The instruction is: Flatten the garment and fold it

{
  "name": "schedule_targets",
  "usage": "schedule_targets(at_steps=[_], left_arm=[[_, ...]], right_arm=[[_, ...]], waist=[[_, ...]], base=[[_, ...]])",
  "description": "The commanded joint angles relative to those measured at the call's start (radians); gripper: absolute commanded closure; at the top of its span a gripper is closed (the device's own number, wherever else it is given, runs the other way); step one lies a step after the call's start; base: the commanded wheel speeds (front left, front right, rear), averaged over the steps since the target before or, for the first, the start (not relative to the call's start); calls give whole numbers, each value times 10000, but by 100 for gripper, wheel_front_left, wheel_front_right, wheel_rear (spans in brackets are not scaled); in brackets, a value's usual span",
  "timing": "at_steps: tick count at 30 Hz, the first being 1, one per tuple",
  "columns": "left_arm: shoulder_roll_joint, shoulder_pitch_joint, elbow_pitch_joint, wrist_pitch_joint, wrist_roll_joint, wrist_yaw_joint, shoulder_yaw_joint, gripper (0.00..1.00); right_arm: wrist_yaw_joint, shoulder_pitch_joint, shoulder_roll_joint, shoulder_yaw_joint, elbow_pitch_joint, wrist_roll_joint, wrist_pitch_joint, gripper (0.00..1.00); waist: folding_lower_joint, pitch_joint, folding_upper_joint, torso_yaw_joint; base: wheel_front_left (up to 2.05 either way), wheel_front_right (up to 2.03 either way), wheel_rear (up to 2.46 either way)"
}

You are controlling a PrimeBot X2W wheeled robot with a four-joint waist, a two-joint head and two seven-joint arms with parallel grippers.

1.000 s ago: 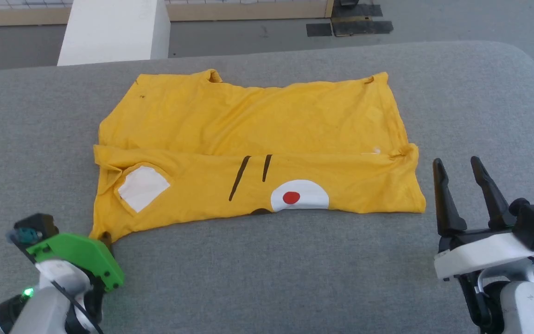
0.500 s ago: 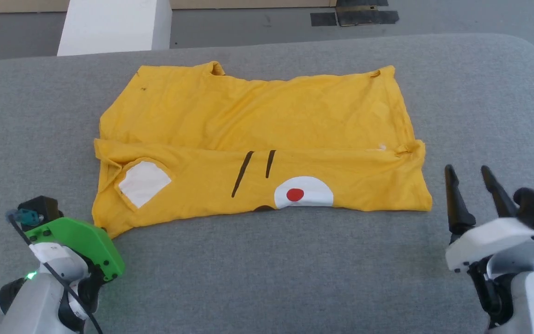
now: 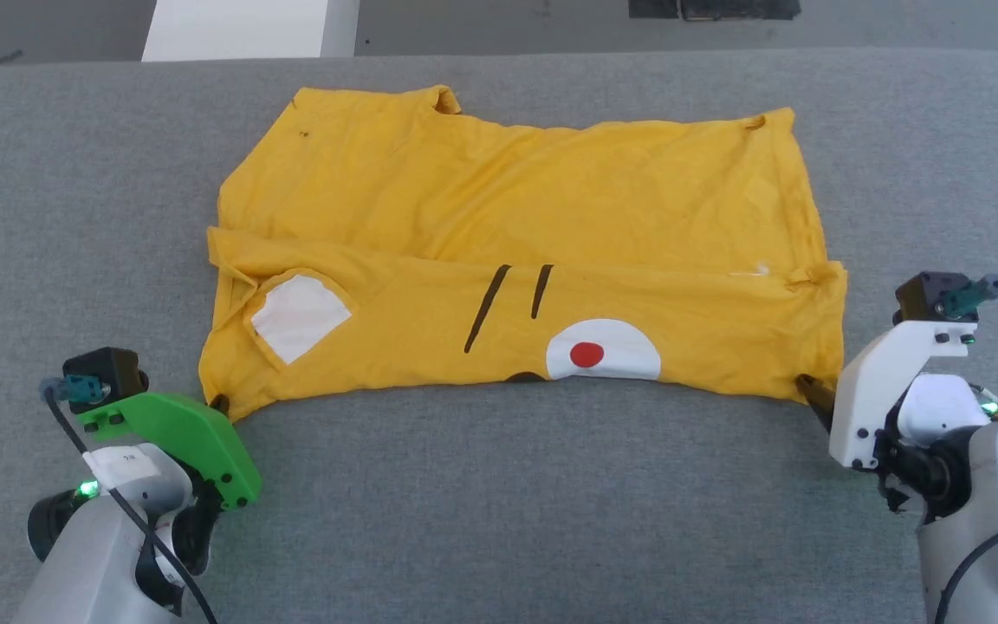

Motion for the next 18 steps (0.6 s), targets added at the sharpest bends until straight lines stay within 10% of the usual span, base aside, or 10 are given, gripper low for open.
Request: schedule_targets(at_steps=[1,2,18], left_arm=[[-80,-19,174,-2,66,-83,-99,100],[-68,-40,207,-51,82,-122,-112,100],[553,1252,-851,-3023,1350,319,348,100]], right_arm=[[-13,98,63,55,81,-64,453,68],[-13,113,63,83,-34,-72,690,100],[-13,2018,64,-40,-2684,676,-2817,100]], waist=[[0,103,0,93],[0,121,0,111],[0,-1211,0,192]], base=[[0,0,0],[0,0,0],[0,0,0]])
